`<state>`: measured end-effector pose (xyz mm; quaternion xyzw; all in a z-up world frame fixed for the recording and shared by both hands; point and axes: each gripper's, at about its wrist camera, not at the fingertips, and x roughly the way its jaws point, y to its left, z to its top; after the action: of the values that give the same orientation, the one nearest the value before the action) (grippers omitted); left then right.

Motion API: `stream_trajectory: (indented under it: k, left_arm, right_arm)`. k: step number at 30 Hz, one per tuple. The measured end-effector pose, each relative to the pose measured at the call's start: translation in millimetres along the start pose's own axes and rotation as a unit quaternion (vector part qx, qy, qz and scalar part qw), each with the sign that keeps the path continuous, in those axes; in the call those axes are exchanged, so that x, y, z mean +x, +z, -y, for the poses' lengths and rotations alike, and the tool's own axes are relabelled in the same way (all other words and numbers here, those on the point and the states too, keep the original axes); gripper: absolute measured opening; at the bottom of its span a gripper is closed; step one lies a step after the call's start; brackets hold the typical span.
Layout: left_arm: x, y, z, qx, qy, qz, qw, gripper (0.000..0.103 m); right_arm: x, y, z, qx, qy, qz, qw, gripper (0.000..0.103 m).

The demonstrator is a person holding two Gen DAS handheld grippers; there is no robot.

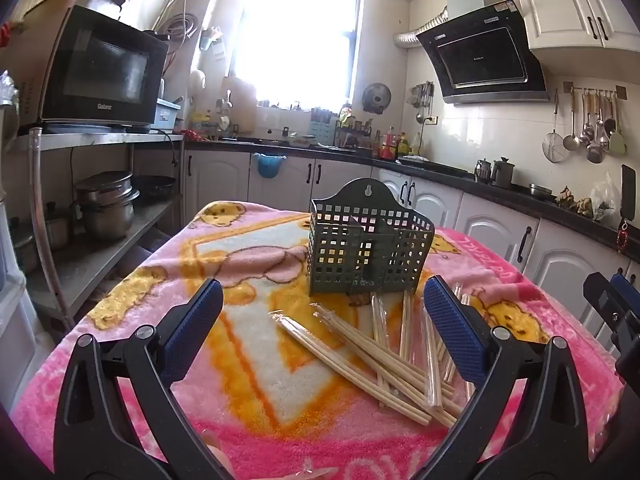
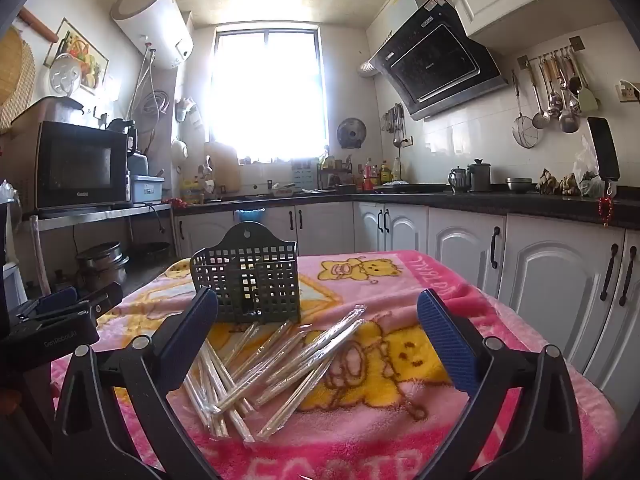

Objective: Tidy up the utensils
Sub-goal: 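Move both tools toward the pile of wooden chopsticks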

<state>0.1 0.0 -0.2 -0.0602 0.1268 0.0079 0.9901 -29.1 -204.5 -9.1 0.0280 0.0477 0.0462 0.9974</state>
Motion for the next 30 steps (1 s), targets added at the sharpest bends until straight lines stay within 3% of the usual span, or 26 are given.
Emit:
stream_trajectory:
  k: [15,18,24,30]
  left_arm:
    - [0,-1,-6,0.004,-0.005,-0.004,1.0,0.093]
    - [-3,2,-2,0.0,-0.01,0.027,0.9996,0.093]
    - [6,5,-1,0.005,-0.002,0.028,0.9996,0.093]
    - [18,10,-13,-0.01,0.005,0.0,0.9999,0.093]
  right_arm:
    - [6,-2,-2,-0.004,0.004,-0.006,1.0,0.097]
    - [10,-1,-3,-0.006,0.008,-0.01,1.0,0.097]
    - [18,5,-6,-0.011,0.022,-0.015,1.0,0.097]
    - [31,14,-11,-0.02,0.043,-0.023,0.999,0.097]
